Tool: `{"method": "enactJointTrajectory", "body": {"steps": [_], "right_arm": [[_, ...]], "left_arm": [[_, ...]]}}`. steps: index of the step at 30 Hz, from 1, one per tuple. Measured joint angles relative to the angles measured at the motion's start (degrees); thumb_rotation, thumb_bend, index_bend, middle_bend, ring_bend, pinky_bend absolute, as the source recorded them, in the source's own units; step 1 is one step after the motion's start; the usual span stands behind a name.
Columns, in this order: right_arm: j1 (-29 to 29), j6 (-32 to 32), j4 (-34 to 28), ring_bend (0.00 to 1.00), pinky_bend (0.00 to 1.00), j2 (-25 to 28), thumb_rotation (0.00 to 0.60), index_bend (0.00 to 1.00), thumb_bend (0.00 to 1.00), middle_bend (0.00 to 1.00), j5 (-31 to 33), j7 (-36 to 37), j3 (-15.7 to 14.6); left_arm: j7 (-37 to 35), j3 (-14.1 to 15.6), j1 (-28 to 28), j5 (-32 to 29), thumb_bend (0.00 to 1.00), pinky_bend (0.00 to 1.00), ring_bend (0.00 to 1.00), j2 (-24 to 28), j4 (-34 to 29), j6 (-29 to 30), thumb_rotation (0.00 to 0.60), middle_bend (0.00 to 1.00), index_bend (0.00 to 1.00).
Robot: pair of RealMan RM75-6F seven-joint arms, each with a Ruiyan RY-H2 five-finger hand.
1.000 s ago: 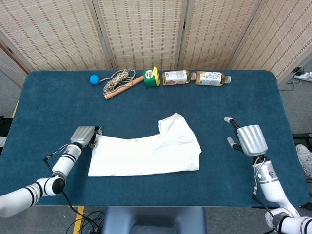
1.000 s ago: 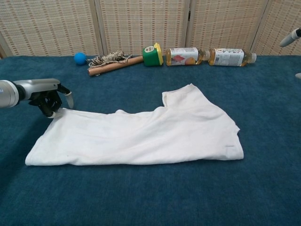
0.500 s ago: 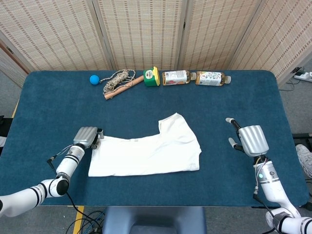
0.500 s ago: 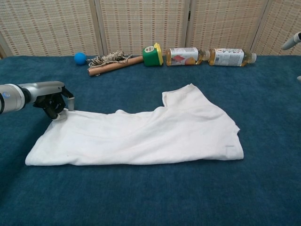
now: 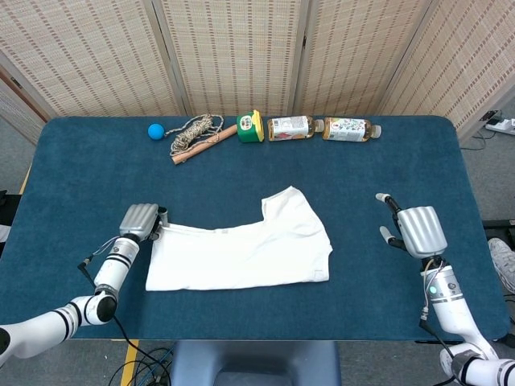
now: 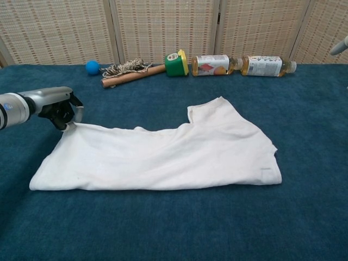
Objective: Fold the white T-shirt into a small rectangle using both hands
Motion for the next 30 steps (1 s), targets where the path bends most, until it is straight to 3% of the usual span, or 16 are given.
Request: {"method": "enactJointTrajectory", "body": {"steps": [14, 17, 20, 23, 30], "right_arm": [[-0.5, 0.3, -0.1, 0.92, 1.0, 0.3, 0.6, 0.23, 0.32, 0.88, 0.3, 0.2, 0.4], [-0.4, 0.1, -0.1, 0.92, 1.0, 0.3, 0.6, 0.23, 0.32, 0.88, 0.4, 0.0, 0.5], [-0.1, -0.4, 0.0, 0.92, 1.0, 0.2, 0.6, 0.23, 0.32, 0.88, 0.6, -0.2, 0.6], [0.4, -1.5, 0.2, 0.92, 1.0, 0.1, 0.6, 0.23, 0.32, 0.88, 1.0, -0.2, 0.8], [3.4, -7.3, -0.4, 0.92, 1.0, 0.2, 0.6, 0.22, 0.33, 0.88, 3.1, -1.1, 1.9]], "left_arm": [[3.8, -1.1, -0.7, -6.5, 0.47, 0.93, 0.76, -1.0, 2.7, -1.1, 0.6, 0.83, 0.54], [5.2, -1.1, -1.0, -8.2, 0.47, 0.93, 0.76, -1.1, 2.9, -1.5, 0.6, 0.83, 0.46], [6.7, -1.0, -1.2, -10.1, 0.46, 0.93, 0.75, -0.6, 2.1, -1.8, 0.6, 0.82, 0.22], [8.2, -0.9, -1.3, -12.4, 0.38, 0.93, 0.75, 0.3, 0.4, -1.7, 0.6, 0.81, 0.03], [8.8, -1.2, -0.1, -13.6, 0.35, 0.93, 0.74, 4.6, -7.1, 2.0, 0.6, 0.8, 0.0]]}}
